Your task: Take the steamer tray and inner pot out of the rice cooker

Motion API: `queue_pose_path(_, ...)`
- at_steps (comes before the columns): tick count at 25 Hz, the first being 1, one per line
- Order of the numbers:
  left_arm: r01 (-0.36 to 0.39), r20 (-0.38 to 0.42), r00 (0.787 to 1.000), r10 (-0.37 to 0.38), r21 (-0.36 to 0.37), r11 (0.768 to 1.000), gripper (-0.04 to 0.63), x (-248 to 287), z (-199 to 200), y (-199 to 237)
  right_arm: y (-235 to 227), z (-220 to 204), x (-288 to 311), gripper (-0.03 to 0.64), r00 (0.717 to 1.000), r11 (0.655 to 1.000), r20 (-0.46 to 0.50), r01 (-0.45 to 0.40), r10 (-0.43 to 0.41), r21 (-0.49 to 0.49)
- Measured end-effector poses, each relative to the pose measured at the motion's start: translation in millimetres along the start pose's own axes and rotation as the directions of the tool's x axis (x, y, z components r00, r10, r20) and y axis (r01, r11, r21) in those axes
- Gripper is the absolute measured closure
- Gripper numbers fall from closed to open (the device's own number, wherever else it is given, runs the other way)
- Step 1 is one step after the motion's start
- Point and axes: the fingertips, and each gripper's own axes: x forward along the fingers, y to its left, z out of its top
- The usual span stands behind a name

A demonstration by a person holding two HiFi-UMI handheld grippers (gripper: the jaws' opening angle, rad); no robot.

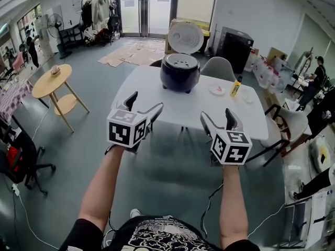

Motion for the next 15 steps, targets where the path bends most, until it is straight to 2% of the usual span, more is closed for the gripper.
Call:
queue_pose_path(8,-0.028,-0.015,0.999,0.028,-0.003,1.0,0.196,-7.6,-0.9,12.2,17.0,-2.7,4.7,0.222,0.999,0.999,-0.01,-0.037,0.037,-0.004)
queue_pose_path(15,-0.032,-0.02,0.999,0.032,-0.007,0.999,0.196,-12.5,3.7,16.7,20.1,-2.6,5.8,0.222,0.999,0.999,-0.009,-0.038,0.038,0.013)
